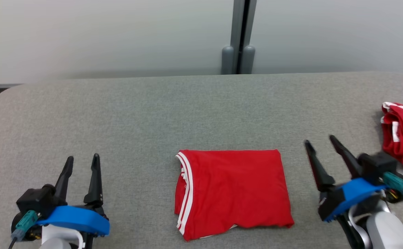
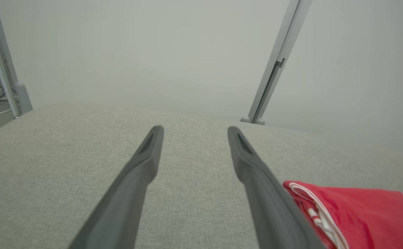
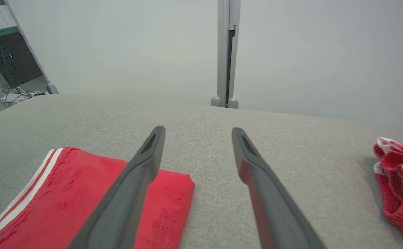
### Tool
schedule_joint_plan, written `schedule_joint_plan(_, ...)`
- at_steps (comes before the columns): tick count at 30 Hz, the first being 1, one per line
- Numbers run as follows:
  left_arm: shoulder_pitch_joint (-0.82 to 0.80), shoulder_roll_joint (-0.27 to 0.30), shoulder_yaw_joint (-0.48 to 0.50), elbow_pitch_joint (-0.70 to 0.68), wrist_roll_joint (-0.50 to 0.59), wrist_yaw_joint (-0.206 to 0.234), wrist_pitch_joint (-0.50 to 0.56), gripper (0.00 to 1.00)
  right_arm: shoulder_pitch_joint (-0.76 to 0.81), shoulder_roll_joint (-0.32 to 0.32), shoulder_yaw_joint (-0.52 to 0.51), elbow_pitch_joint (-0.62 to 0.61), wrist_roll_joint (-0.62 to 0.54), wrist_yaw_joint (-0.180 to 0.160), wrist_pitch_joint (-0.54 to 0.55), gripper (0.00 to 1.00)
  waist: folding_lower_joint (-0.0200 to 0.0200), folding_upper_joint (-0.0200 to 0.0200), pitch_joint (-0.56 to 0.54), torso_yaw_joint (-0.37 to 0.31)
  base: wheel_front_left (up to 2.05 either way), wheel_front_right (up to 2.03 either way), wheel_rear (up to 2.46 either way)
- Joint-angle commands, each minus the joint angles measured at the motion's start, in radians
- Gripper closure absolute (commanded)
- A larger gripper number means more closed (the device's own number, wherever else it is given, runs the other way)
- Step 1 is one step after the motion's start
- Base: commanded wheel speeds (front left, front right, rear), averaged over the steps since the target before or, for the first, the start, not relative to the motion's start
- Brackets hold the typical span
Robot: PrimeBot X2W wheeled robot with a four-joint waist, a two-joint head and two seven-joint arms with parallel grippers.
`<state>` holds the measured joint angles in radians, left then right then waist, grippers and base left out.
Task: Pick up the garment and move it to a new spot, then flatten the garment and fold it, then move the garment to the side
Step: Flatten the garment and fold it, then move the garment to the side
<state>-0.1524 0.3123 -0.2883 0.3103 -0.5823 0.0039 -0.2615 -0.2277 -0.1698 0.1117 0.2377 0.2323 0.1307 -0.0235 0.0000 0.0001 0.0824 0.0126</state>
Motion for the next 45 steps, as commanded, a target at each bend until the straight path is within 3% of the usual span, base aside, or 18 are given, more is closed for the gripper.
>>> schedule_joint_plan(1,0.017,0.003,0.014,-0.005,0.007,0.006,-0.004,0.00,0.035,-0.005,-0.023,-0.012,0.002,0.000,-0.016,0.00,0.0000,-0.0001,-0.015,-0.017,0.00,0.00,0.00)
schedule_joint_plan(15,0.128,-0.036,0.071,-0.031,0.022,0.037,-0.005,0.00,0.193,0.050,-0.112,-0.058,-0.008,0.000,-0.047,0.00,0.0000,-0.0001,-0.075,-0.060,0.00,0.00,0.00)
schedule_joint_plan(40,0.128,-0.024,0.037,-0.027,0.021,0.056,0.020,0.00,0.175,0.064,-0.094,-0.045,0.013,0.000,0.000,0.00,0.0000,-0.0001,-0.091,-0.072,0.00,0.00,0.00)
schedule_joint_plan(45,0.135,-0.022,0.038,-0.042,0.018,0.058,0.025,0.00,0.127,0.052,-0.032,-0.048,0.035,0.000,0.062,0.00,0.0000,-0.0001,-0.082,-0.076,0.00,0.00,0.00)
